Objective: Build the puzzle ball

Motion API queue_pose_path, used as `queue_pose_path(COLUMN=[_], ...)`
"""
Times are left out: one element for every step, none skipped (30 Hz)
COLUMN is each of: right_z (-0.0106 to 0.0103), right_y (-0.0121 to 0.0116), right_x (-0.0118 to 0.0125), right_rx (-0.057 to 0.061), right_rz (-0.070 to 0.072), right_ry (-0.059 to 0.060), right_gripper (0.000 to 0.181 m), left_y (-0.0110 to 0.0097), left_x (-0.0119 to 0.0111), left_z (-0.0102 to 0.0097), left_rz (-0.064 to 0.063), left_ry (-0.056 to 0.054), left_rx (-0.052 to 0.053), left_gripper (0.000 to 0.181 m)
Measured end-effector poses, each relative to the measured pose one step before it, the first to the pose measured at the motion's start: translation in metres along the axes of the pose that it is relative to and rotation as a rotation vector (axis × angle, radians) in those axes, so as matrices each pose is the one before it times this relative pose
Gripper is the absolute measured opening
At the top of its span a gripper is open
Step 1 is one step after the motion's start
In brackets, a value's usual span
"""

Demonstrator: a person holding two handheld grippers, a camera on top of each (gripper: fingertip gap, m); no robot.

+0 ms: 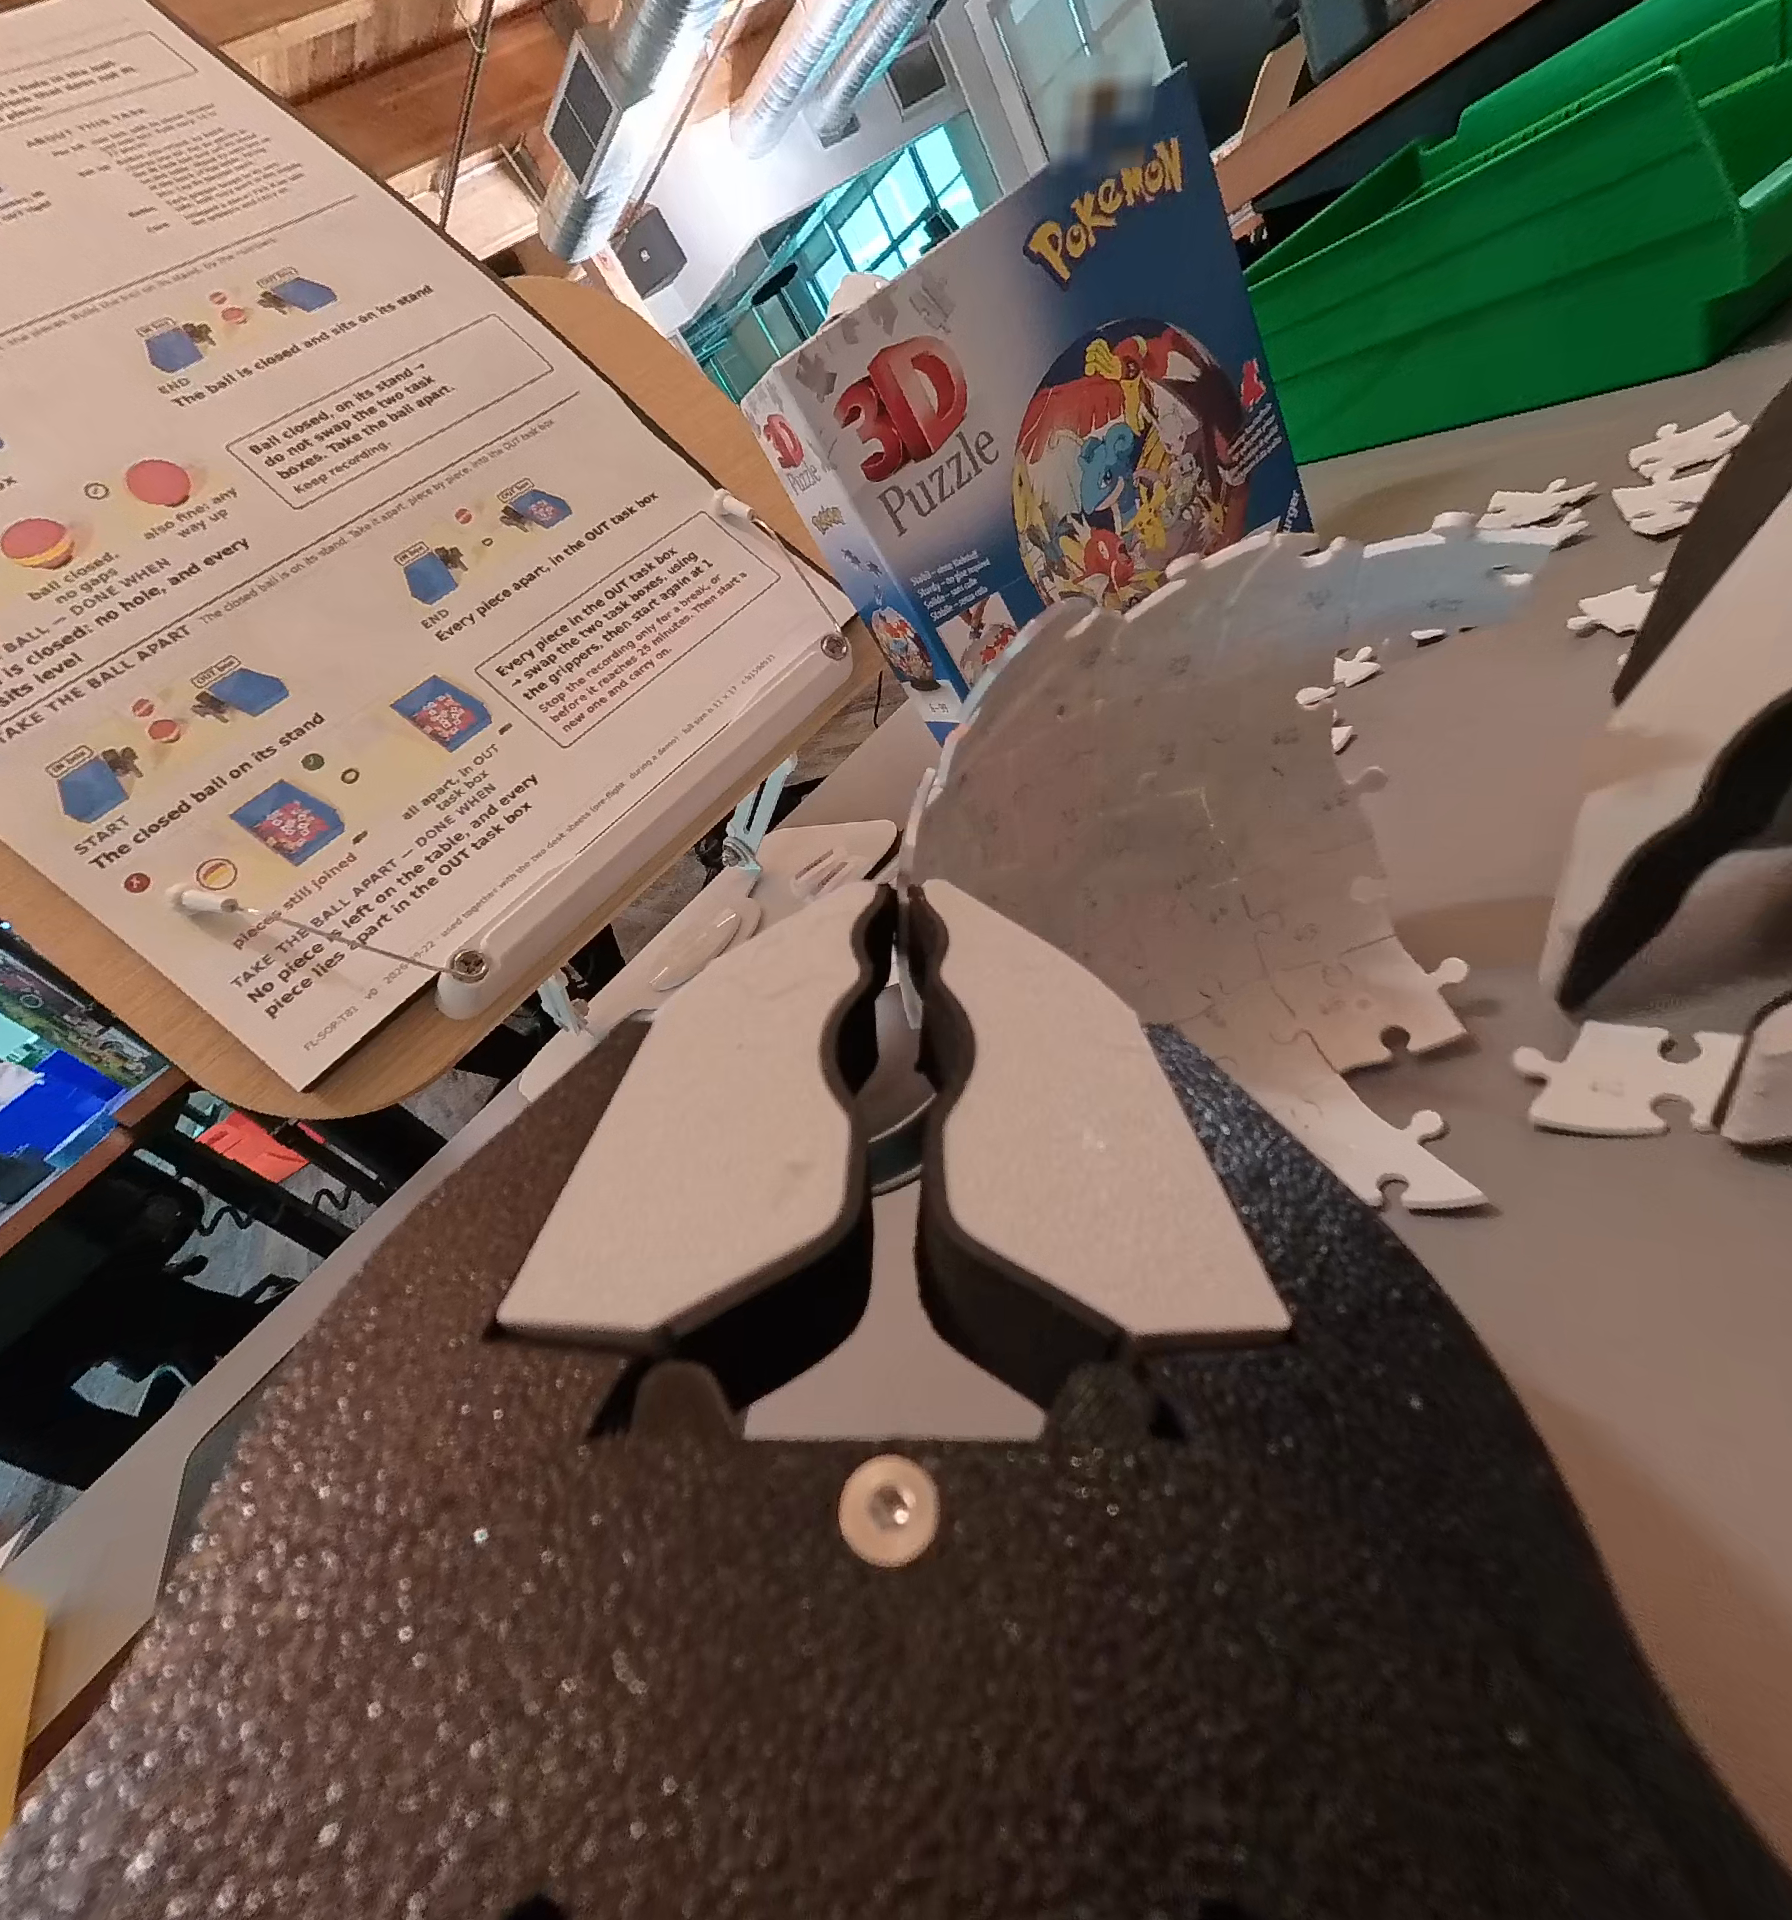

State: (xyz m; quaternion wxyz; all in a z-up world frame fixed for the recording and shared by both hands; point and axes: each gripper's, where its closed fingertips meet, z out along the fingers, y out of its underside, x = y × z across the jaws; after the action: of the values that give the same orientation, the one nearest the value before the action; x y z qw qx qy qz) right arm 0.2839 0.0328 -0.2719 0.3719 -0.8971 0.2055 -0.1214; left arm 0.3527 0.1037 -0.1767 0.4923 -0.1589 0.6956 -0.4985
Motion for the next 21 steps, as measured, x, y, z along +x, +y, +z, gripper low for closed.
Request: queue_pose_path(right_z=[-0.00238, -0.00389, -0.00465, -0.00439, -0.00330, -0.00161, -0.00033, 0.00086, 0.00179, 0.00213, 0.00199, 0.00182, 0.00130, -0.00018, -0.00015, -0.00023, -0.00040, -0.00042, -0.00052, -0.00007, 0.00042], right_y=[0.00064, -0.00025, -0.00181, -0.00229, -0.00151, -0.00044, 0.00045, 0.00162, 0.00233, 0.00268, 0.00283, 0.00327, 0.00261, -0.00195, -0.00038, 0.00081, 0.00150, 0.00168, 0.00064, 0.00060, -0.00003], right_x=[0.00134, -0.00079, -0.00119, -0.00102, -0.00104, -0.00104, -0.00085, 0.00002, -0.00098, -0.00217, -0.00119, 0.00025, 0.00142, 0.00130, 0.00041, -0.00026, 0.00069, 0.00116, 0.00011, -0.00066, -0.00039], right_rx=[-0.0035, 0.0026, 0.0149, 0.0194, 0.0150, 0.0096, 0.0034, -0.0078, -0.0173, -0.0196, -0.0196, -0.0212, -0.0160, 0.0141, 0.0029, -0.0034, -0.0087, -0.0095, -0.0012, 0.0003, 0.0041], right_rz=[-0.0027, -0.0051, -0.0060, -0.0098, -0.0168, -0.0231, -0.0230, -0.0077, 0.0060, 0.0081, 0.0057, 0.0011, -0.0002, 0.0117, 0.0060, -0.0015, -0.0066, -0.0079, -0.0054, -0.0025, 0.0029], right_ry=[0.0128, -0.0016, -0.0063, -0.0074, -0.0089, -0.0115, -0.0105, -0.0033, -0.0096, -0.0132, -0.0023, 0.0089, 0.0157, 0.0108, 0.0029, -0.0002, 0.0075, 0.0113, 0.0033, -0.0045, -0.0037], right_gripper=[0.038, 0.042, 0.045, 0.046, 0.046, 0.047, 0.047, 0.047, 0.045, 0.043, 0.042, 0.041, 0.040, 0.036, 0.034, 0.032, 0.028, 0.024, 0.021, 0.015, 0.013], left_y=[0.00006, 0.00009, 0.00014, 0.00019, 0.00001, -0.00003, -0.00014, -0.00020, -0.00004, 0.00003, 0.00015, 0.00010, 0.00022, 0.00018, 0.00000, -0.00013, -0.00016, -0.00007, -0.00001, 0.00019, 0.00004], left_x=[-0.00005, -0.00015, -0.00011, -0.00005, -0.00003, 0.00022, 0.00024, 0.00021, 0.00023, 0.00003, -0.00017, -0.00036, -0.00039, -0.00029, 0.00000, 0.00008, 0.00017, 0.00030, 0.00024, 0.00010, 0.00002], left_z=[-0.00006, -0.00001, -0.00004, 0.00011, 0.00009, 0.00009, 0.00014, 0.00010, 0.00006, -0.00012, -0.00014, -0.00019, -0.00011, 0.00004, -0.00003, 0.00010, 0.00005, 0.00014, 0.00021, 0.00004, -0.00002], left_rz=[-0.0008, -0.0008, -0.0010, -0.0009, -0.0007, -0.0007, -0.0004, 0.0015, 0.0020, 0.0008, 0.0001, -0.0001, -0.0004, -0.0009, -0.0012, 0.0000, 0.0008, 0.0002, -0.0001, -0.0004, -0.0002], left_ry=[-0.0002, -0.0001, 0.0001, 0.0000, -0.0002, 0.0004, 0.0005, 0.0004, 0.0005, 0.0003, -0.0002, -0.0008, -0.0012, -0.0010, -0.0001, 0.0000, 0.0003, 0.0009, 0.0006, 0.0005, 0.0001], left_rx=[-0.0001, 0.0002, -0.0002, -0.0001, 0.0001, 0.0005, 0.0004, 0.0003, -0.0003, -0.0005, -0.0005, -0.0004, -0.0004, -0.0003, 0.0003, 0.0006, 0.0004, 0.0005, 0.0003, -0.0006, -0.0003], left_gripper=[0.002, 0.002, 0.002, 0.002, 0.002, 0.002, 0.002, 0.002, 0.002, 0.002, 0.002, 0.002, 0.002, 0.002, 0.002, 0.002, 0.002, 0.002, 0.002, 0.002, 0.002])
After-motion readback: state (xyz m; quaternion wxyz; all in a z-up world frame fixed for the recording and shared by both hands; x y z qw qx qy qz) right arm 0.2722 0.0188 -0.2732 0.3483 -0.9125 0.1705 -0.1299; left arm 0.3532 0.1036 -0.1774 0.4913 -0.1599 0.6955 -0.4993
